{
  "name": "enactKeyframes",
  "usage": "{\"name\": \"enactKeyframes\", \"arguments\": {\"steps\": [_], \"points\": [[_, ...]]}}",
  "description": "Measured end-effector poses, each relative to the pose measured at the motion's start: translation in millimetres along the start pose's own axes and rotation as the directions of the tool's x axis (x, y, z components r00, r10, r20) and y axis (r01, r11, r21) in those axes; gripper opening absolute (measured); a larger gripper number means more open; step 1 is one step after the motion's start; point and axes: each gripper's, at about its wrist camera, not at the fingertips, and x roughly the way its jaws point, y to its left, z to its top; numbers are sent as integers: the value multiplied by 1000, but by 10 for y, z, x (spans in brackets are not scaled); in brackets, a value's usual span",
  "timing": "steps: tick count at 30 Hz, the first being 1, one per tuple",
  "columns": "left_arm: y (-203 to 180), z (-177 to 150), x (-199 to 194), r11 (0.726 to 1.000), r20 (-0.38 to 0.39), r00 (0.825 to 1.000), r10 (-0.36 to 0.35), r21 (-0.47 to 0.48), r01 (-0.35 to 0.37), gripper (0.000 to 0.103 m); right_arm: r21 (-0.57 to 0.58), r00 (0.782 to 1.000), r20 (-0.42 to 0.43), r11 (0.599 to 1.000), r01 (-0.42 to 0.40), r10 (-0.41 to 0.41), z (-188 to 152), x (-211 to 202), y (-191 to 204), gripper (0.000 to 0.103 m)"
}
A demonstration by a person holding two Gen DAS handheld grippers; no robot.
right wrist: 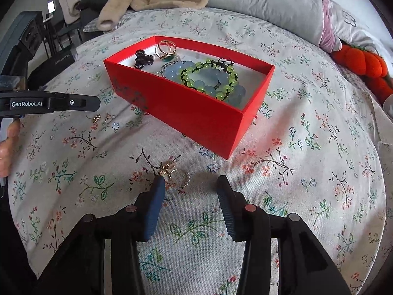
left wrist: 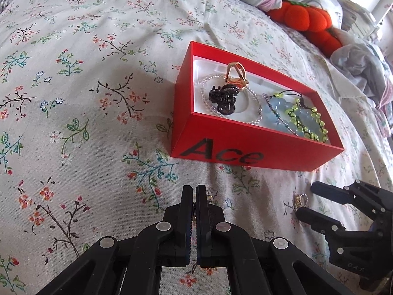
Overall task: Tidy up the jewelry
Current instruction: 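Lift both held earrings and carry them over the red box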
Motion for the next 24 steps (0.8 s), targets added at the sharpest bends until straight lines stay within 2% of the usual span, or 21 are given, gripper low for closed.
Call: {"name": "enactKeyframes", "arguments": {"steps": [2,6,8,11,18,24], "points": [[-7,-1,7,1000,-1,1000,3,1,-3,0,-20,1000,16,1000,0,0,-6,7,27,42],[-8,-3,8,1000,-2,1000,5,-1,-5,0,-73,999,32,997,2,1,-21,-1,124,25],[-10,-1,9,1000,-1,1000,5,-1,-5,0,-87,999,36,996,4,-1,-22,-5,153,20],[-26,0,-5,1000,4,1000,2,3,-2,0,-81,999,44,997,8,-4,-17,-9,162,19],[-78,47,-144,1000,34,999,-28,2,28,0,10,998,48,999,-32,31,-45,-148,-13,19],[-197,180,-302,998,80,995,-57,-2,57,0,80,993,112,996,-46,37,79,-448,-138,19]]}}
